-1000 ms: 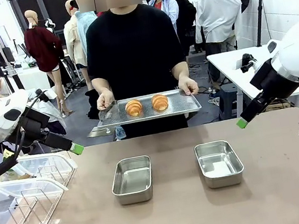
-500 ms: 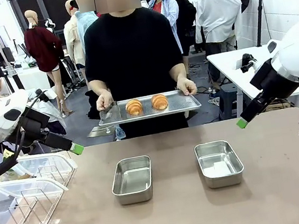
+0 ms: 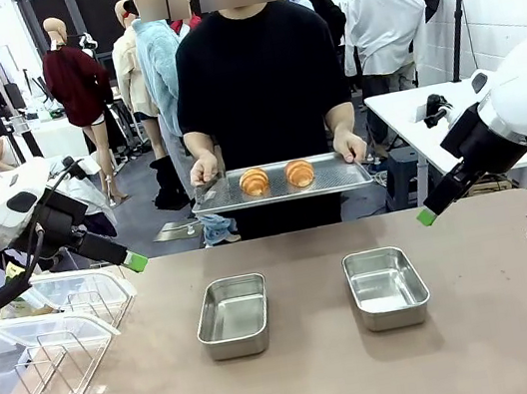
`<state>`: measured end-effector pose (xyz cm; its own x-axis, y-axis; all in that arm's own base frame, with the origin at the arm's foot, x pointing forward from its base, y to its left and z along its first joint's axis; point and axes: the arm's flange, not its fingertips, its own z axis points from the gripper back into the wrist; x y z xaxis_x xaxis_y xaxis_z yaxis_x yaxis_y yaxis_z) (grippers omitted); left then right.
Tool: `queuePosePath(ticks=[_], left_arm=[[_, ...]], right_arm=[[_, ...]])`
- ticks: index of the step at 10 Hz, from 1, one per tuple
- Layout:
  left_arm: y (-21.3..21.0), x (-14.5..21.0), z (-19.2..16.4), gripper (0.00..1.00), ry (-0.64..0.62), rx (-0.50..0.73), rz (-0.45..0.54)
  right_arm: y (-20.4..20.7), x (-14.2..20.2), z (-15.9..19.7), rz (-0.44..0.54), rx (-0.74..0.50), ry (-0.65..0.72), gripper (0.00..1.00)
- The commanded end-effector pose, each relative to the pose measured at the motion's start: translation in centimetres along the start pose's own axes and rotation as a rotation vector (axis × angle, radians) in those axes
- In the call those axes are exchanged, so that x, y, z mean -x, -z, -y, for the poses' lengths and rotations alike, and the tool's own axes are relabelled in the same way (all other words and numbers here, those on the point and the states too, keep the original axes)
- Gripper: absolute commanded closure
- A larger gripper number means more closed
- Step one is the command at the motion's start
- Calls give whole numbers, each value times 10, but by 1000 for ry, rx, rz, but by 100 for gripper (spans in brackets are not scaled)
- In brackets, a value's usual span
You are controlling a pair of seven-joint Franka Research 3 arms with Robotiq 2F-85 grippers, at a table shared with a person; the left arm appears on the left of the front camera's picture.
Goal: Place the bread in airtight containers.
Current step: Lift both Airtight Container.
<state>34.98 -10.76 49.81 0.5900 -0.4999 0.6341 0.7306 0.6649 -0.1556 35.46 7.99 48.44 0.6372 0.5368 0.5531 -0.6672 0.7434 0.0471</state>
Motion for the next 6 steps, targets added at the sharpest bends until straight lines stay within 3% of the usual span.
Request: queuePosePath(ticks=[1,6], left_arm=[[1,1,-2,0,-2,15,4],[1,1,-2,0,-2,15,4]], right_arm=[[2,0,0,1,-18,3,0],[2,0,0,1,-18,3,0]])
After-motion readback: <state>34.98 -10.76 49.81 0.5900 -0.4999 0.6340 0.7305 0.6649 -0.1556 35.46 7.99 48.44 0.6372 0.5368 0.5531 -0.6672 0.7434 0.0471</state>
